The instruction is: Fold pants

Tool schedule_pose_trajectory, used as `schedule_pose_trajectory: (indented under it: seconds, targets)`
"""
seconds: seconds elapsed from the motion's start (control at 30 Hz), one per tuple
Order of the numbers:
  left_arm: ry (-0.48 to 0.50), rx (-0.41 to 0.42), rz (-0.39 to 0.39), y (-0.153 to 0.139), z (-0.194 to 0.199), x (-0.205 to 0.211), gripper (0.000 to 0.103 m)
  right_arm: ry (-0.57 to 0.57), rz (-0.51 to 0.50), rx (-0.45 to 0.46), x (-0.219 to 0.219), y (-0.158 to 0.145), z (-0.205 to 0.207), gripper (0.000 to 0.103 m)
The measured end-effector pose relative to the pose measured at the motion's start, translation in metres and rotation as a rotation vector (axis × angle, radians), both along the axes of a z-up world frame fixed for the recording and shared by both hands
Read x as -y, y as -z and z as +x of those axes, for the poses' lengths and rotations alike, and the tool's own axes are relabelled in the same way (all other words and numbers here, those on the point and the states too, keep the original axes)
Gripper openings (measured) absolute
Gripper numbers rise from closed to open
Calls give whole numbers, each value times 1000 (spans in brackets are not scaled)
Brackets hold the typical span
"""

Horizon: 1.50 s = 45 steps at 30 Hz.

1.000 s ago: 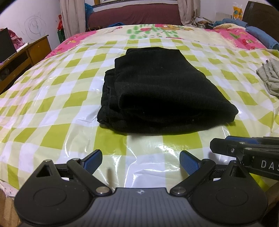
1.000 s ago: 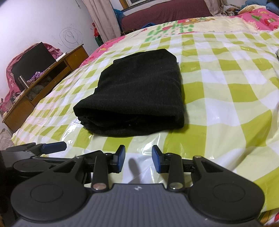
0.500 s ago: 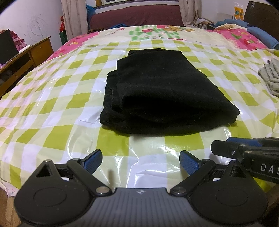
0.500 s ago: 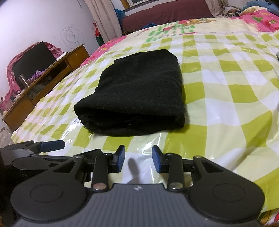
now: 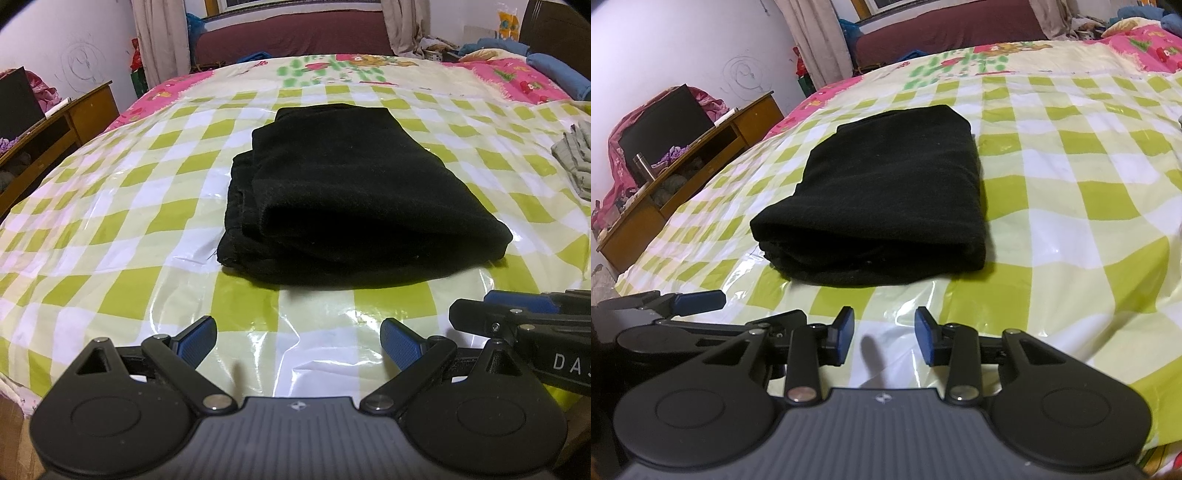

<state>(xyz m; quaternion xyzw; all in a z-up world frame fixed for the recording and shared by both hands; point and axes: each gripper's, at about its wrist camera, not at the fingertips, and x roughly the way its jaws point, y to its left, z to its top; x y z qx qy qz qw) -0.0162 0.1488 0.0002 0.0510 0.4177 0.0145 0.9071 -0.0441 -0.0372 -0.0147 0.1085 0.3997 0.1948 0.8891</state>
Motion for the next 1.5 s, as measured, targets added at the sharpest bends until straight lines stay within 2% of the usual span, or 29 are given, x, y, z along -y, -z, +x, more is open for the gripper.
schedule_pose_trajectory:
  seconds: [1.5]
  targets:
    - [-12, -1, 3, -2, 0, 1, 103, -7, -6, 8, 1, 0, 0, 38]
